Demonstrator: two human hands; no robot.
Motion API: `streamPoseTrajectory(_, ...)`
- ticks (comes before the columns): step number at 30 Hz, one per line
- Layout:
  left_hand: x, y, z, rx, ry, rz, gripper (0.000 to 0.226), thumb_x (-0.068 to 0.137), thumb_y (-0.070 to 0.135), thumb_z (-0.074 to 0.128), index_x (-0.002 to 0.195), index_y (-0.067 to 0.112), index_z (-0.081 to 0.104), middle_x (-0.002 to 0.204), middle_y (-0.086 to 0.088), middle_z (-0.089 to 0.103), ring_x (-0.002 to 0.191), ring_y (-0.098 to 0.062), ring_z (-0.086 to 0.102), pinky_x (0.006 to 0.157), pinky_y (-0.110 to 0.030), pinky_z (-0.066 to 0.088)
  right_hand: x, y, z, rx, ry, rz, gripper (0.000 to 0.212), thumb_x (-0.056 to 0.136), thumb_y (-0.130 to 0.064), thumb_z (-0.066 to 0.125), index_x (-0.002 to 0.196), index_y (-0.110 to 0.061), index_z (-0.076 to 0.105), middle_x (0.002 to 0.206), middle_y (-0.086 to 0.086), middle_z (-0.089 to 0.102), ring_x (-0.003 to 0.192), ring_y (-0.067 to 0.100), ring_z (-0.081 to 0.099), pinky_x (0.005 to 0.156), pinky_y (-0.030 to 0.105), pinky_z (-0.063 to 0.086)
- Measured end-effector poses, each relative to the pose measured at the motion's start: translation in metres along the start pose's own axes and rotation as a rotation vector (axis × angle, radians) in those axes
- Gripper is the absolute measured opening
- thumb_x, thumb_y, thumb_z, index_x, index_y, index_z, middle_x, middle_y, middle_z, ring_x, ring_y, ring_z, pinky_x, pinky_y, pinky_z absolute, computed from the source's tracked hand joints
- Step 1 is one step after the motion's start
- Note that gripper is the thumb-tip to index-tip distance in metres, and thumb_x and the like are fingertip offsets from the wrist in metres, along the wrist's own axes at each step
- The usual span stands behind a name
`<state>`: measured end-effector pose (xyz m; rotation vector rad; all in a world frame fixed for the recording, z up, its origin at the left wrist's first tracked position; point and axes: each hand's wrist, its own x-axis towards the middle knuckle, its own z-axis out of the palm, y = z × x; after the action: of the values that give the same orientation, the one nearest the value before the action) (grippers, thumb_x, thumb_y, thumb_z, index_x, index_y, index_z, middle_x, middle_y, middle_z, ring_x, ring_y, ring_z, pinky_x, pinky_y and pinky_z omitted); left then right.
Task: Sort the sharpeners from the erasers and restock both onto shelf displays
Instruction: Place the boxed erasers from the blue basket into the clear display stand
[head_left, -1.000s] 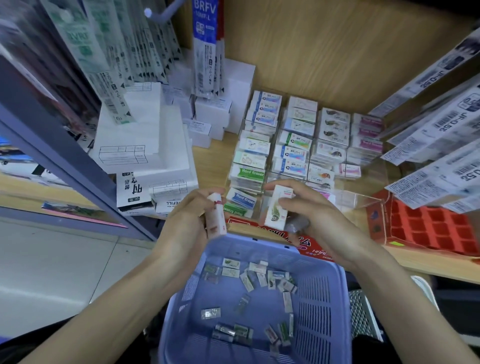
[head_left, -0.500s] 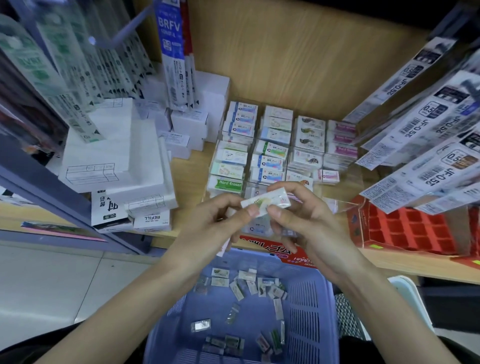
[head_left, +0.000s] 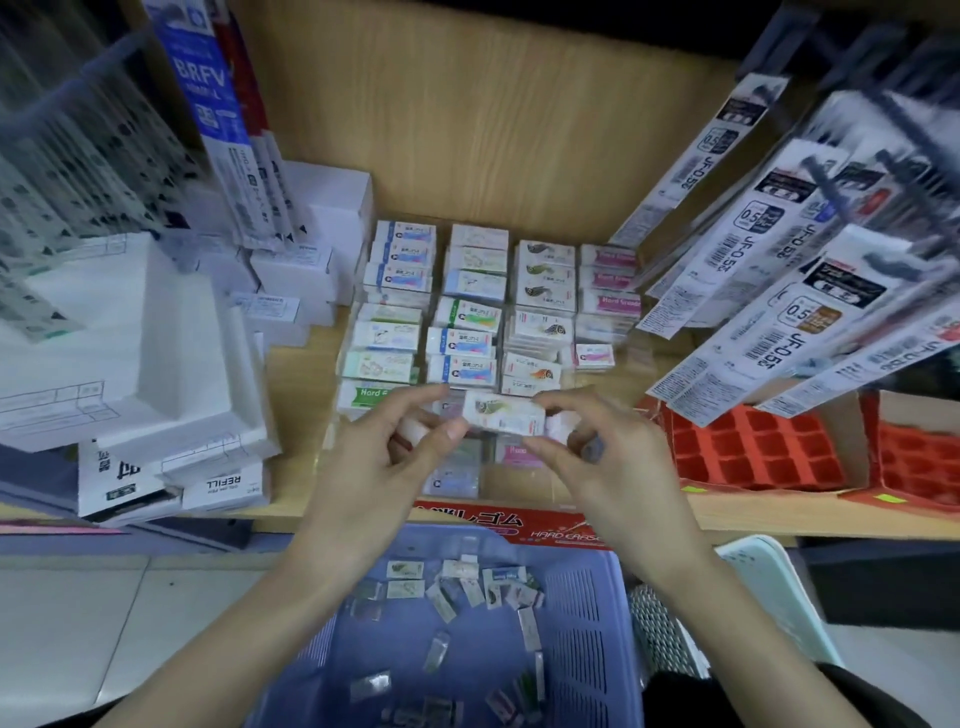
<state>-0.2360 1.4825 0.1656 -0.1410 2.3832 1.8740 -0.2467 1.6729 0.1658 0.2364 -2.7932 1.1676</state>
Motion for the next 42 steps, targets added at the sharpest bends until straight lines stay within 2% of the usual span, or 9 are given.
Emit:
streamPoseTrajectory(5,0.011,-0.003,0.006,-0.083,0.063,-0.089,0.021,0.085,0.028,0.065,0.104,0.034,0.061,0.085,0.008,0.066,0.067,-0.003,0.055,0.068,-0.015,0.041,0.034,0.03,-0.009,-0.165,0.158,0.173,0.03,0.085,-0.021,0.07,0.115,-0.016,0.066,0.105,0.004,0.067,0.088,0.022,0.062,0.077,0.039,0.052)
streamPoseTrajectory(11,0.011,0.003,0.012,-0.081,0.001,-0.063,0.019,0.088,0.011,0.06,0.098,0.027,0.063,0.086,-0.004,0.064,0.058,0.002,0.052,0.055,-0.006,0.04,0.062,0.033,0.003,-0.404,0.077,0.188,0.032,0.09,-0.027,0.064,0.121,-0.021,0.063,0.121,0.001,0.056,0.112,0.026,0.054,0.077,0.037,0.051)
streamPoseTrajectory(16,0.013,0.001,0.012,-0.081,0.013,-0.073,0.016,0.088,0.009,0.06,0.096,0.023,0.063,0.075,-0.002,0.06,0.054,0.002,0.051,0.053,-0.006,0.039,0.066,0.035,0.008,-0.395,0.009,0.21,0.033,0.09,-0.032,0.062,0.122,-0.022,0.062,0.12,-0.001,0.049,0.099,0.015,0.053,0.074,0.031,0.048)
streamPoseTrajectory(20,0.014,0.002,0.015,-0.076,0.011,-0.089,0.015,0.088,0.01,0.061,0.093,0.023,0.065,0.062,0.007,0.056,0.051,0.001,0.048,0.051,-0.007,0.038,0.061,0.03,-0.001,-0.216,0.018,0.261,0.031,0.086,-0.032,0.067,0.116,-0.022,0.065,0.117,-0.002,0.053,0.085,0.007,0.047,0.092,0.035,0.047)
streamPoseTrajectory(24,0.013,0.009,0.018,-0.121,-0.021,-0.12,0.011,0.088,0.029,0.059,0.09,0.026,0.069,0.058,0.001,0.055,0.05,-0.001,0.047,0.051,-0.009,0.039,0.042,0.007,-0.007,0.193,0.033,0.301,0.023,0.076,-0.035,0.076,0.091,-0.028,0.061,0.079,-0.008,0.062,0.061,0.004,0.056,0.055,0.02,0.047)
streamPoseTrajectory(30,0.013,0.017,0.02,-0.275,-0.009,-0.207,0.013,0.087,0.028,0.06,0.079,0.028,0.071,0.06,0.015,0.062,0.054,0.0,0.053,0.052,-0.014,0.04,0.009,-0.021,0.002,0.173,-0.058,0.009,0.027,0.073,-0.034,0.078,0.078,-0.029,0.052,0.079,-0.013,0.053,0.07,0.007,0.052,0.063,0.016,0.043)
streamPoseTrajectory(36,0.016,0.011,0.011,-0.079,-0.179,-0.148,0.022,0.089,0.023,0.06,0.079,0.038,0.072,0.063,-0.005,0.049,0.053,-0.009,0.042,0.052,-0.018,0.035,0.013,0.003,-0.012,-0.071,-0.223,-0.307,0.05,0.082,-0.048,0.055,0.129,-0.035,0.046,0.126,-0.017,0.041,0.065,0.003,0.05,0.063,0.031,0.053)
streamPoseTrajectory(40,0.016,0.006,0.011,-0.001,-0.357,-0.103,0.019,0.09,0.024,0.061,0.087,0.006,0.068,0.068,-0.011,0.049,0.06,-0.011,0.043,0.061,-0.03,0.036,0.01,0.017,-0.007,-0.165,-0.285,-0.447,0.043,0.088,-0.034,0.055,0.13,-0.029,0.05,0.133,-0.012,0.049,0.082,-0.006,0.049,0.056,0.032,0.054)
streamPoseTrajectory(42,0.016,0.006,0.012,-0.008,-0.372,-0.129,0.016,0.09,0.019,0.059,0.087,0.008,0.07,0.065,-0.008,0.049,0.057,-0.01,0.044,0.057,-0.022,0.036,0.01,0.021,-0.006,-0.133,-0.307,-0.452,0.036,0.087,-0.031,0.057,0.122,-0.026,0.056,0.121,-0.012,0.057,0.089,-0.002,0.054,0.06,0.033,0.055)
